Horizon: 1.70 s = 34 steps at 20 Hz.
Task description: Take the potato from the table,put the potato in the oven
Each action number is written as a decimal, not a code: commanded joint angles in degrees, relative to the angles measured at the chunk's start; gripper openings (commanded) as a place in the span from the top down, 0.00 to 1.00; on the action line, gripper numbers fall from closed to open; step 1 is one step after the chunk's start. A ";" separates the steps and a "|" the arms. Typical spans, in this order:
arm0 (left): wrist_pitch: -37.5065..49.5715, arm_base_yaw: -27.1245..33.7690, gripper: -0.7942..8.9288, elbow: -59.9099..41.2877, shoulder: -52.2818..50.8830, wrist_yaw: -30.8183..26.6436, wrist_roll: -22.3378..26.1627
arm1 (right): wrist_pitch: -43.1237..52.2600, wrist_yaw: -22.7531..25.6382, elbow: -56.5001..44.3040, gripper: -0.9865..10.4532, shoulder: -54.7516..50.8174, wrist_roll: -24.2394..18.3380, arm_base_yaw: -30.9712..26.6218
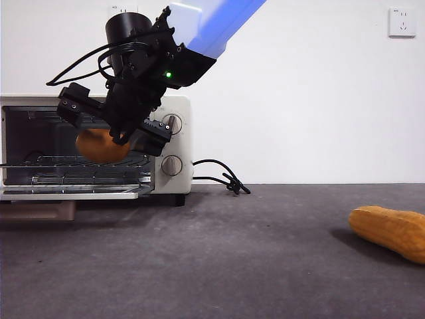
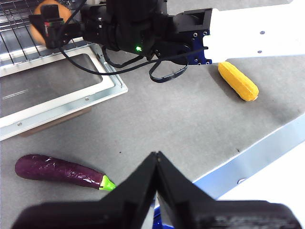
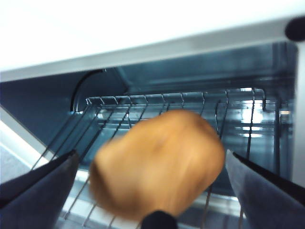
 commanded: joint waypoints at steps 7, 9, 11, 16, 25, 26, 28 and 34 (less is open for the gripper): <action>0.15 -0.13 0.92 0.26 0.28 -2.56 1.44 | -2.64 0.50 2.10 0.42 1.25 0.55 0.00; 0.15 -0.13 0.92 0.26 0.28 -4.81 1.57 | -10.16 -0.63 5.62 0.42 1.25 1.68 0.04; 0.15 -0.13 0.92 0.26 0.28 -5.81 1.57 | -18.86 -0.68 10.29 0.42 1.25 1.66 0.13; 0.15 -0.13 0.92 0.26 0.70 -6.23 1.62 | -41.42 -1.40 21.40 0.42 1.25 1.51 1.20; 0.15 -0.13 0.92 0.26 2.05 -6.23 1.60 | -75.32 1.44 39.28 0.42 0.90 -10.36 4.74; 0.15 -0.11 0.92 0.26 2.25 -6.25 1.60 | -78.77 2.47 41.09 0.42 0.90 -11.78 5.25; 0.15 -0.11 0.92 0.26 2.67 -6.25 1.62 | -84.04 3.98 44.28 0.42 0.90 -14.27 5.73; 0.15 -0.13 0.92 0.26 4.72 -6.27 1.77 | -90.58 4.94 48.63 0.42 -1.07 -21.46 6.43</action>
